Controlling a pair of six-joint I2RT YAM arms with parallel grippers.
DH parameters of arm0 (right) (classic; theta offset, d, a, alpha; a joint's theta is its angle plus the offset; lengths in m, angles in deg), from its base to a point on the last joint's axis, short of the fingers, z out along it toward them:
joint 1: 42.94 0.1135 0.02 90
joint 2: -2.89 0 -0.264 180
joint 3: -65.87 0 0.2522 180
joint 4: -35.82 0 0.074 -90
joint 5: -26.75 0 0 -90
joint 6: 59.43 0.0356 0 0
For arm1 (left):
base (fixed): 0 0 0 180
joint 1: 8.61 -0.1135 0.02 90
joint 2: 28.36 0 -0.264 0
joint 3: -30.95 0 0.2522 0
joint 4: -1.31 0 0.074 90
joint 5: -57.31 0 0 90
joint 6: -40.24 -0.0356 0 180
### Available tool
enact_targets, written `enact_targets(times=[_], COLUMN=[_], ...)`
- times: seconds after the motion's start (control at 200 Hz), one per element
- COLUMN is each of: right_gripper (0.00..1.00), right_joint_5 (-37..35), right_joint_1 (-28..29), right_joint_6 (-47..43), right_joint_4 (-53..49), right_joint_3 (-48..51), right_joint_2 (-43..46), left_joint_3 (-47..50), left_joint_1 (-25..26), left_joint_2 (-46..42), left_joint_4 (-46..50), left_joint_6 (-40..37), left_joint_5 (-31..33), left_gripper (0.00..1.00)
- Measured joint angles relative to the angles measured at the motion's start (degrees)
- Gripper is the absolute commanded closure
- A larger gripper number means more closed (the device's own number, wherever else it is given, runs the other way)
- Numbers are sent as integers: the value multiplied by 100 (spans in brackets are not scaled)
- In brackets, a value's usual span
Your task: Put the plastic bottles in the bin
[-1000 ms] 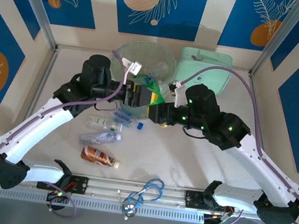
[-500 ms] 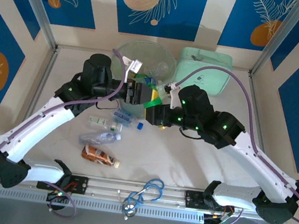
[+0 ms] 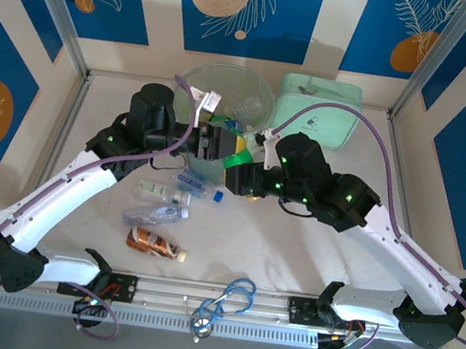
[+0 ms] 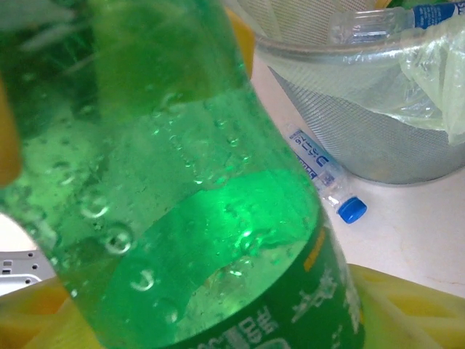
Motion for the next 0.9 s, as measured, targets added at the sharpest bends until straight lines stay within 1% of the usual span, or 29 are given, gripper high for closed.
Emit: enact_targets(times=[0.06,0.14,0.235,0.29,0.37,0.46,0.575,0.66,0.715,0.785,0.9], right_gripper=[9,3,0,1,1,0,1,1,1,1,1], right_joint_5=[-63,-264,-584,-723,-802,-809,-793,-756,-737,-717,-710], right_joint_1=[0,-9,-87,-179,-348,-503,-560,-560,-557,-553,-542], right_joint_6=[44,31,92,122,175,240,341,407,452,496,533], right_joint_4=[-42,-149,-363,-474,-579,-619,-645,-662,-675,-702,-739], right_joint_3=[-46,-136,-201,-201,-199,-190,-162,-55,57,212,304], right_joint_2=[4,24,140,275,546,876,1091,1137,1132,1106,1084], left_joint_3=[-52,-184,-350,-415,-476,-660,-778,-776,-769,-767,-833], left_joint_1=[-24,-160,-511,-804,-1233,-1578,-1812,-1864,-1871,-1871,-1871], left_joint_2=[0,0,-2,-9,0,166,531,848,1032,1204,1386], left_joint_4=[50,173,245,260,264,247,-177,-509,-699,-796,-695], left_joint_6=[-11,11,122,234,402,595,1064,1478,1700,1838,1781], left_joint_5=[144,411,826,1172,1718,2140,2295,2304,2304,2330,2424], left_gripper=[49,49,49,49,49,52,52,51,49,46,41])
